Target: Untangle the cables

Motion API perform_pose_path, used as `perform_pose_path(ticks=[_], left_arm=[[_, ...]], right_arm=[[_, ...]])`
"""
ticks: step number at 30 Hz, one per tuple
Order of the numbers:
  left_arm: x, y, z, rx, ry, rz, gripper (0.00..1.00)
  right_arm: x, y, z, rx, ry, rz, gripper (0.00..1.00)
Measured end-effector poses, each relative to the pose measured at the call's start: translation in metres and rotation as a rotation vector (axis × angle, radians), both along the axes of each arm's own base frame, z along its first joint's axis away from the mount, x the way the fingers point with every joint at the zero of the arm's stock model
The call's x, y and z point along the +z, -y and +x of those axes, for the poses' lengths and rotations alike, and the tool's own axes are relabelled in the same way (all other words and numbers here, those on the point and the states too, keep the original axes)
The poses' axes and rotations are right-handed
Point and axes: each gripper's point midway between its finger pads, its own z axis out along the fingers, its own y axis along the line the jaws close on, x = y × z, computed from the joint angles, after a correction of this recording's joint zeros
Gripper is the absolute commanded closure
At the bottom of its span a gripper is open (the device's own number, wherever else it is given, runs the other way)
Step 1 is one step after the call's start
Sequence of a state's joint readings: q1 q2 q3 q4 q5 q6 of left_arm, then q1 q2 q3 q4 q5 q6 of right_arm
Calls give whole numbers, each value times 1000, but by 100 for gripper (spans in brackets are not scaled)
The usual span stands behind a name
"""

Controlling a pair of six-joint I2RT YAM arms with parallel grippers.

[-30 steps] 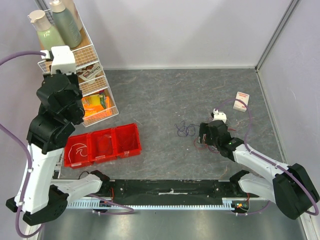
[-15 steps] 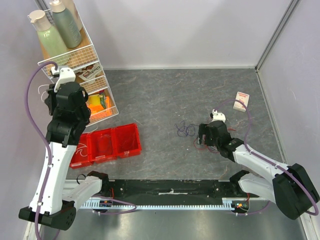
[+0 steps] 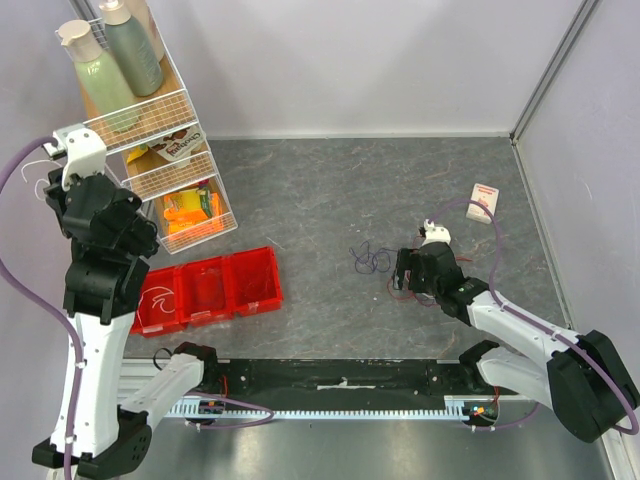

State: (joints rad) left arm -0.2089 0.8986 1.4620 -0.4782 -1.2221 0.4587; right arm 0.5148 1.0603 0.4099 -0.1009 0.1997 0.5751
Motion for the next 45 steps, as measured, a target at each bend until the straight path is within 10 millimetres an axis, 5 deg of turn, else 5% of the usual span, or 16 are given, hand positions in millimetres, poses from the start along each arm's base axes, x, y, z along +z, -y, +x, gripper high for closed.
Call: perform_pose_path(ticks=[6,15,24,32,35,41,45], left_arm=[[-21,-2,-10,1,-39,-5,98],[-64,8,2,-45,-104,-91,98],[-142,17,4,7,-197,-238,99],[-204,48,6,54,-77,-597,98],[-204,57,5,47,-30,-683,98],[-144,46,-7,15,198,-685,98],[-138,42,-21,5,251,-695,98]], right_arm=[[0,0,0,1,3,2,11],[0,-1,0,3,4,4,11],[3,-1,1,3,17,13,11],[3,-2,0,8,18,18,12],[4,-3,1,9,19,20,11],[5,-3,1,9,23,22,11],[5,-3,1,9,23,21,11]])
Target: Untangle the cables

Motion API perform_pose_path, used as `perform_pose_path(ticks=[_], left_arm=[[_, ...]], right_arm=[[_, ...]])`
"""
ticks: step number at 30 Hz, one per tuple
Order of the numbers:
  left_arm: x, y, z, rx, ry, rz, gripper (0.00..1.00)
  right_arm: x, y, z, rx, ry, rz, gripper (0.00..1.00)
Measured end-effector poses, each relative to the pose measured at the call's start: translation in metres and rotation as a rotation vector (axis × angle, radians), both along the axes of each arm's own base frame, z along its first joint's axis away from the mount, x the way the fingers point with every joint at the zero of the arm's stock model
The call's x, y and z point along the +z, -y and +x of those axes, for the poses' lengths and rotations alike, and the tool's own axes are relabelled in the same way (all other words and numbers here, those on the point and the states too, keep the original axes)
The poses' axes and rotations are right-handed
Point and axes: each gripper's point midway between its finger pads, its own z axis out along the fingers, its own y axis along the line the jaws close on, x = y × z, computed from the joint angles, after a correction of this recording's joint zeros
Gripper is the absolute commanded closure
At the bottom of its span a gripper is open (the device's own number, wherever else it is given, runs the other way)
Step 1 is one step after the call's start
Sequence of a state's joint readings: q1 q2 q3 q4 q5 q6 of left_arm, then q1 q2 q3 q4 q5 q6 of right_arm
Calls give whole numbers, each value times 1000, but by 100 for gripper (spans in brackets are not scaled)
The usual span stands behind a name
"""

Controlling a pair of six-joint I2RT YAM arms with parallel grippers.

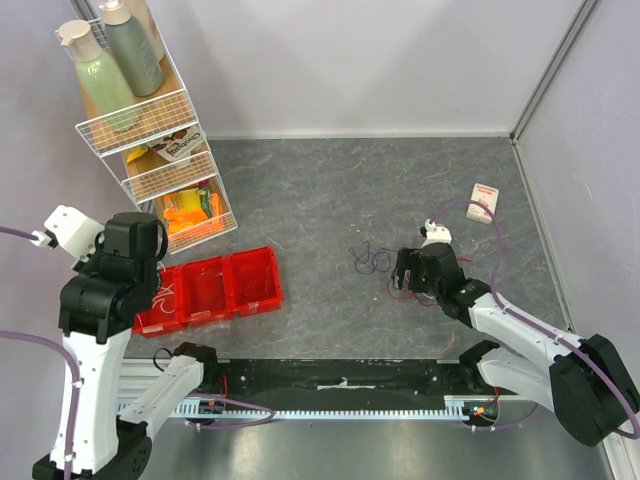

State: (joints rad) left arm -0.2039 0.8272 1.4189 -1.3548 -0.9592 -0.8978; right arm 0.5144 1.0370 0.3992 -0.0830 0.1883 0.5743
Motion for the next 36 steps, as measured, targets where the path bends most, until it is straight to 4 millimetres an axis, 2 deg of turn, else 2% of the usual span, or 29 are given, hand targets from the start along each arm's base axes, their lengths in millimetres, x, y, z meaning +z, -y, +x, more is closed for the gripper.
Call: perform_pose_path(ticks=[2,9,15,18,22,27,31,36], left_arm=[[-9,0,-1,6,-15,-2,98],[-77,1,12,46,-247,36,98],[-99,-9,24,114,-406,112,98],[-106,-22,16,176,-447,123,99],[-127,-45,-11,314,-532,68,98],[-162,-52,-36,417,-615,-59,98],[-174,-50,-35,420,-620,-103,98],[-191,-42,-14,373,-551,-181,98]], right_arm=[[0,0,0,0,0,0,12],[2,0,0,-1,5,3,11],[2,0,0,-1,5,3,11],[2,0,1,-1,8,4,11],[3,0,1,-1,11,6,11],[3,0,0,0,13,8,11],[3,0,0,-1,13,7,11],[3,0,0,-1,15,9,11]])
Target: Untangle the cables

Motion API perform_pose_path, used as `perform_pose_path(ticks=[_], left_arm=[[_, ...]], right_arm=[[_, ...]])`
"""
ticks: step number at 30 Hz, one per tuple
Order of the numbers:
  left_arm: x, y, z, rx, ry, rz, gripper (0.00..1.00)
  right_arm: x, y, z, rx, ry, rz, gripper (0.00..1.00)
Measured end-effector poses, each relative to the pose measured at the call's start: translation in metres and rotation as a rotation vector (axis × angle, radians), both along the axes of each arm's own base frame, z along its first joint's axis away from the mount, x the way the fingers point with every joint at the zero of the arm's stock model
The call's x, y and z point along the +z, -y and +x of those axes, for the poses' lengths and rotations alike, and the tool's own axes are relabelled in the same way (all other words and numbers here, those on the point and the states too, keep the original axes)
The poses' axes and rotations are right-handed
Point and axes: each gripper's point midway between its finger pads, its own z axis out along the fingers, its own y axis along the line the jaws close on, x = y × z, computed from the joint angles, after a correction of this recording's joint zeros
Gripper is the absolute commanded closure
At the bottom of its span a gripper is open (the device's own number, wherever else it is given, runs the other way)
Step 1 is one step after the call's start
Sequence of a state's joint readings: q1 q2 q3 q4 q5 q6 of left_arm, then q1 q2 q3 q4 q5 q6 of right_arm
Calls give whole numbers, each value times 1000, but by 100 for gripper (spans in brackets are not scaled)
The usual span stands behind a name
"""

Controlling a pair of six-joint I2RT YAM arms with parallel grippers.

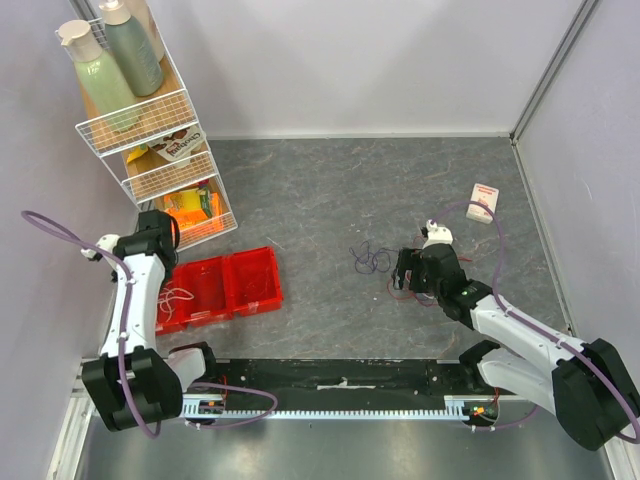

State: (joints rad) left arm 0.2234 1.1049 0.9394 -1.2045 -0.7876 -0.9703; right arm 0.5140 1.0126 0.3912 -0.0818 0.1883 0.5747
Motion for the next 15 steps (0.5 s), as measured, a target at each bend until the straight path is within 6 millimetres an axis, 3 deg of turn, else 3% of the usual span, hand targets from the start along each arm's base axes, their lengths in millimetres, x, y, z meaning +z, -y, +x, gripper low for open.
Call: perform_pose_path(ticks=[6,12,15], left_arm=[[-42,26,14,-40,51,-173,98],[-49,29,20,-22,91,-203,98],[-52,26,10,45,83,-202,77]], right_arm=[[-2,1,-1,0,-4,-2,11],[-1,1,-1,0,-1,-1,11],[-1,1,-1,0,-1,-1,11]])
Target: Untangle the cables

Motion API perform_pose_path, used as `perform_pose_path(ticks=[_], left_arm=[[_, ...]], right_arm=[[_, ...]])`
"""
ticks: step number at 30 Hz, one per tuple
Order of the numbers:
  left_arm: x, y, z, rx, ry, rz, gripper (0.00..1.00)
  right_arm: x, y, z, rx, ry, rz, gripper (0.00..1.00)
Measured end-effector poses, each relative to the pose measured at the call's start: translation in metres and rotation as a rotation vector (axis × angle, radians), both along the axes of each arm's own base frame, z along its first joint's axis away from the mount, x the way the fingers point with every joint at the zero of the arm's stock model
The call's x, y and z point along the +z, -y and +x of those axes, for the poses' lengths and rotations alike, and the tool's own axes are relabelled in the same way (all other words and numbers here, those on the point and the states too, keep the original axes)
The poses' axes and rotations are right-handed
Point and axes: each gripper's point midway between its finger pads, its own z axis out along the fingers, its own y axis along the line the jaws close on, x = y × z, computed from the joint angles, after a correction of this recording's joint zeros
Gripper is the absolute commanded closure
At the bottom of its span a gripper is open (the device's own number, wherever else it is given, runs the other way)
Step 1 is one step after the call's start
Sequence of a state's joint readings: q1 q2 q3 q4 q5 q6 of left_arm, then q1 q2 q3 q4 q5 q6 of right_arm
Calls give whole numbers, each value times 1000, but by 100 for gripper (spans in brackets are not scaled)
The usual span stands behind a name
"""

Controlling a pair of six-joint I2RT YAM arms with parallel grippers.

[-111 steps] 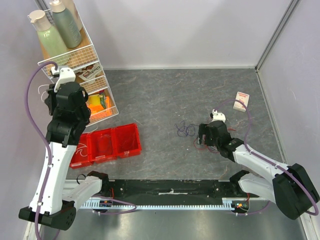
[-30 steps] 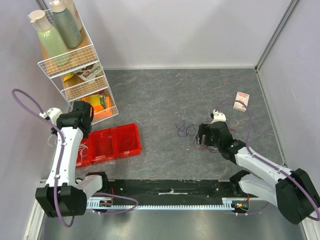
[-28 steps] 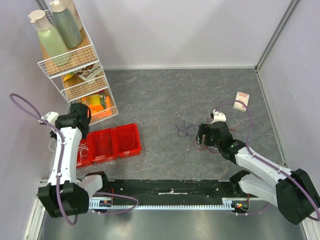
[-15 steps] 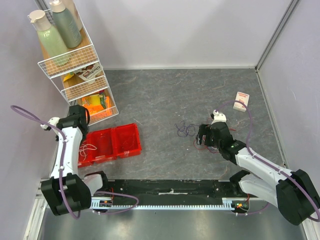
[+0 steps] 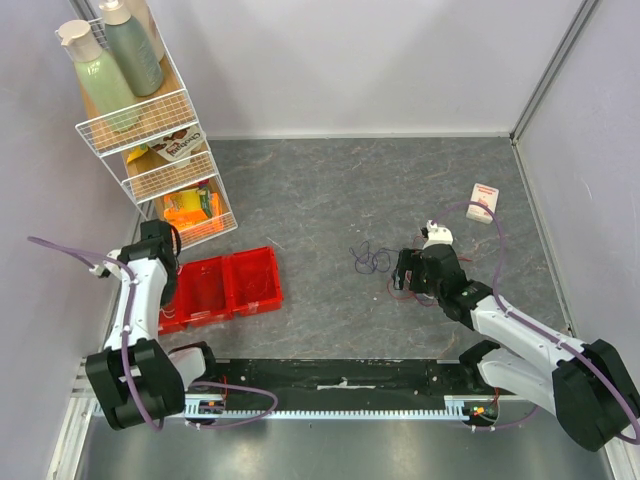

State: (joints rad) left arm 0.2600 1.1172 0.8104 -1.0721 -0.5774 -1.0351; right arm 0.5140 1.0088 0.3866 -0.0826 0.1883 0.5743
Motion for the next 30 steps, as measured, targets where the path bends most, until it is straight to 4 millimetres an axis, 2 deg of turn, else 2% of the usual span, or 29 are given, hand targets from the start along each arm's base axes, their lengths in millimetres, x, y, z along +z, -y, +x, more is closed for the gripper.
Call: perform_pose_path(ticks=[4,5,7,11,14,16,19,22,23,25,28,30], left_arm=[[2,-1,-11,71,-2,4,32],[4,0,-13,80,7,7,27],[10,0,-15,84,34,13,22],[40,-1,-4,48,156,38,22],[71,8,22,-88,318,13,15],[94,24,46,-225,474,-32,12],[130,71,75,-484,727,-146,19],[159,139,88,-794,905,-285,20],[163,159,89,-879,929,-316,20],[165,215,84,-1100,951,-411,21],[160,298,63,-1428,903,-516,21],[150,342,51,-1590,835,-535,21]], right_arm=[[0,0,0,0,0,0,11],[0,0,0,0,0,0,11],[0,0,0,0,0,0,11],[-1,0,0,-1,-2,-1,11],[-2,0,0,0,-7,-4,11],[-3,0,-1,0,-11,-6,11],[-5,1,-1,-1,-15,-10,11],[-5,2,0,-8,-14,-16,11],[-6,3,-1,-11,-16,-19,11],[-7,5,-1,-17,-23,-29,11],[-10,10,-3,-32,-41,-53,13],[-10,13,-4,-47,-49,-65,13]])
